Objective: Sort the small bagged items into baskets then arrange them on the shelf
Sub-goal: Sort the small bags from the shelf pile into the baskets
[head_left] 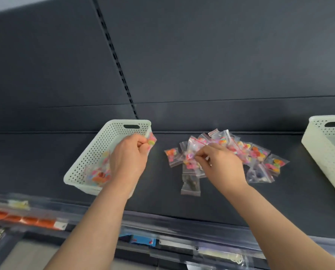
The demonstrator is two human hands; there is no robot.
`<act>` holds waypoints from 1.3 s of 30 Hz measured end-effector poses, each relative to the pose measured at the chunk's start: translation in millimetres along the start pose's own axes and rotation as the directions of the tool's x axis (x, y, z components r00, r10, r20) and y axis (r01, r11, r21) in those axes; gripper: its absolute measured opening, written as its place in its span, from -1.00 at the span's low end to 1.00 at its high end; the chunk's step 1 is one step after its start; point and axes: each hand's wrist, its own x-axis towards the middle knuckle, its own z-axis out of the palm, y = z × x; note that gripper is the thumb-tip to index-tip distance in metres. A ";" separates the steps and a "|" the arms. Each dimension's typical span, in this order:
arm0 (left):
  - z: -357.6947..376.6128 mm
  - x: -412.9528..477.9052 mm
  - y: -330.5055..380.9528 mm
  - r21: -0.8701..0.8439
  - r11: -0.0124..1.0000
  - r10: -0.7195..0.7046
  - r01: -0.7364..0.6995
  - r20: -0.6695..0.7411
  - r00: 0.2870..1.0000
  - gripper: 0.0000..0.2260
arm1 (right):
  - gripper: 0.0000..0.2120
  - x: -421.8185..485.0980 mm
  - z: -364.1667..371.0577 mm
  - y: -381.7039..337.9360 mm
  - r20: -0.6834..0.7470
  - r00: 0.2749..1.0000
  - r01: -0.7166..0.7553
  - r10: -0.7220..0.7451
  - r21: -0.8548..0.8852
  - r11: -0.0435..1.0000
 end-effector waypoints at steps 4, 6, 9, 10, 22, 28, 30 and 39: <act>-30.7 4.6 -65.2 0.036 0.982 -0.186 0.186 -0.006 0.983 -0.87 | -0.92 17.1 29.2 -45.2 0.051 0.994 0.092 -0.095 0.051 0.994; -40.0 2.3 -89.7 0.057 0.973 -0.223 0.222 0.025 0.974 -0.83 | -0.91 29.0 42.2 -70.1 0.050 0.988 0.142 -0.146 0.067 0.988; -49.1 -0.3 -109.4 0.023 0.976 -0.219 0.218 0.048 0.975 -0.82 | -0.91 48.7 58.5 -109.9 0.042 0.978 0.198 -0.202 0.084 0.977; -50.7 0.1 -113.0 0.013 0.977 -0.211 0.211 0.056 0.976 -0.82 | -0.91 54.8 63.5 -122.5 0.044 0.976 0.209 -0.214 0.091 0.974; -28.1 25.8 -60.7 -0.101 0.988 0.133 -0.118 0.158 0.978 -0.86 | -0.91 40.2 64.8 -102.4 -0.028 0.998 0.053 -0.054 -0.023 0.998; 18.7 16.6 -7.6 -0.115 0.962 0.274 -0.249 0.341 0.899 -0.83 | -0.93 -1.0 25.5 -32.8 0.010 0.982 -0.183 0.187 -0.147 0.972; 33.2 11.0 -1.1 -0.067 0.957 0.283 -0.282 0.425 0.860 -0.84 | -0.97 -12.7 20.8 -24.6 0.100 0.967 -0.218 0.235 -0.160 0.963; 56.6 6.3 -1.3 0.045 0.964 0.216 -0.264 0.452 0.865 -0.84 | -0.87 -35.2 23.9 -17.7 0.299 0.924 -0.214 0.239 -0.114 0.970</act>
